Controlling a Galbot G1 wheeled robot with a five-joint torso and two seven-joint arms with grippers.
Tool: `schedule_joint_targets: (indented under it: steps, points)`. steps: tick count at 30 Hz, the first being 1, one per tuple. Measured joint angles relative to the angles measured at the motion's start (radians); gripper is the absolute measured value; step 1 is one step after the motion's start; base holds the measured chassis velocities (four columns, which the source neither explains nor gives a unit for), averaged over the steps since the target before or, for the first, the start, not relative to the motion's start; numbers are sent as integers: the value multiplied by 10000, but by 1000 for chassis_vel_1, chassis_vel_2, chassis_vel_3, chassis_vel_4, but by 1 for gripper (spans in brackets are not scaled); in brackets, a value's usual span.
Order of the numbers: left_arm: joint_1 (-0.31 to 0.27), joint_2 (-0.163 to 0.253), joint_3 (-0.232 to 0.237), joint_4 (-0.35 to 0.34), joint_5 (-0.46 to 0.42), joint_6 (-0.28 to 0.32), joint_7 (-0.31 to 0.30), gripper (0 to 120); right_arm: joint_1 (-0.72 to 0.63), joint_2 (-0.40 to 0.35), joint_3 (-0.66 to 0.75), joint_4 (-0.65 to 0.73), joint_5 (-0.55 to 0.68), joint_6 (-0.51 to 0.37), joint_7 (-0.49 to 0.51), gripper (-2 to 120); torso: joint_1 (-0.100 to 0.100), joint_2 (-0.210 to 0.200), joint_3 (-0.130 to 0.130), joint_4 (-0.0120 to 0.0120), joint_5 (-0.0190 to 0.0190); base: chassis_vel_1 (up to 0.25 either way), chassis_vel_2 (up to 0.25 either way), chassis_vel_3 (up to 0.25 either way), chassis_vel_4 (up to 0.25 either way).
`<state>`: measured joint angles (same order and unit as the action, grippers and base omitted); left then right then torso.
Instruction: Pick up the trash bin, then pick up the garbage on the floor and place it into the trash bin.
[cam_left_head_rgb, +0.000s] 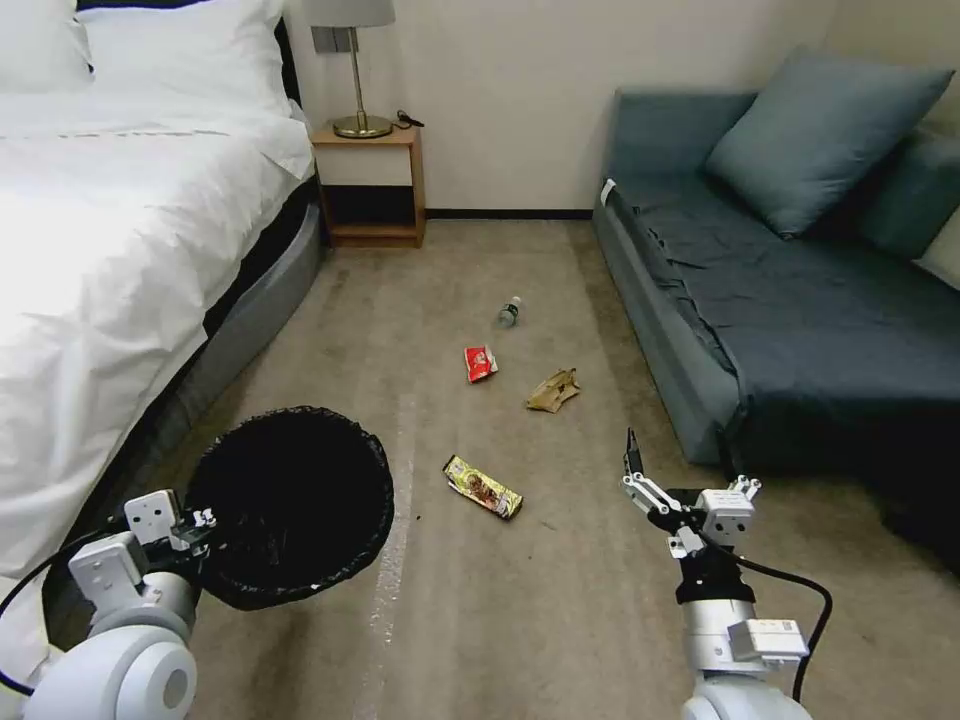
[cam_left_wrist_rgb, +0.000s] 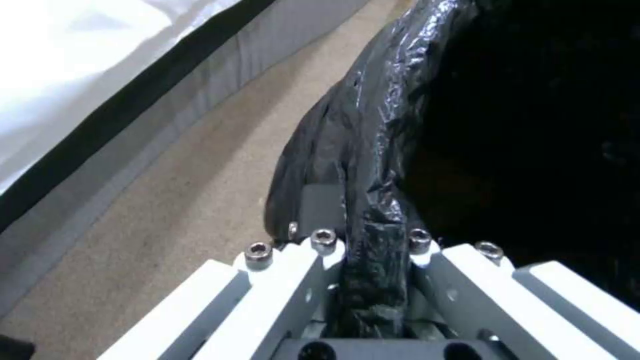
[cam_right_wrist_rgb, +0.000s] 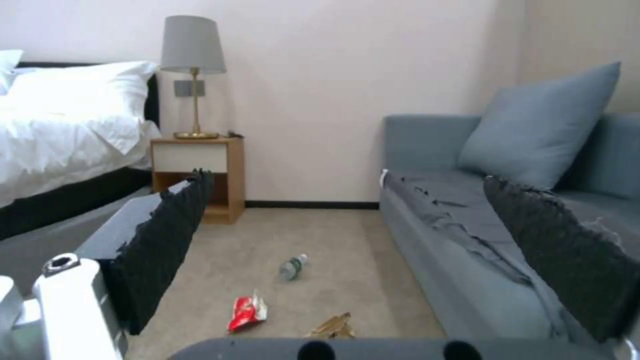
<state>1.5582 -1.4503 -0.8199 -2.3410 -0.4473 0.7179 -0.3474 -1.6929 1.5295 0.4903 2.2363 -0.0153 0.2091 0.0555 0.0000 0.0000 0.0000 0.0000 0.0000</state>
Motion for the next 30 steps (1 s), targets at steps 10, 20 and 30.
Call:
schedule_joint_targets:
  steps: [10,20,30]
  points:
    - [-90,-10,-1,134,-1,-46,-2,3,21,3,20,-18,-50,10,-71,100,0,2,-1,-1,-1,-95,84,84,-89]
    - [-120,6,-6,212,4,-107,-9,3,117,32,-60,-166,-133,10,-99,100,1,1,0,0,1,-181,182,178,-186]
    - [-214,39,-26,402,-10,-175,-10,3,262,61,-191,-384,-263,-21,-162,100,0,1,0,0,0,-112,116,113,-112]
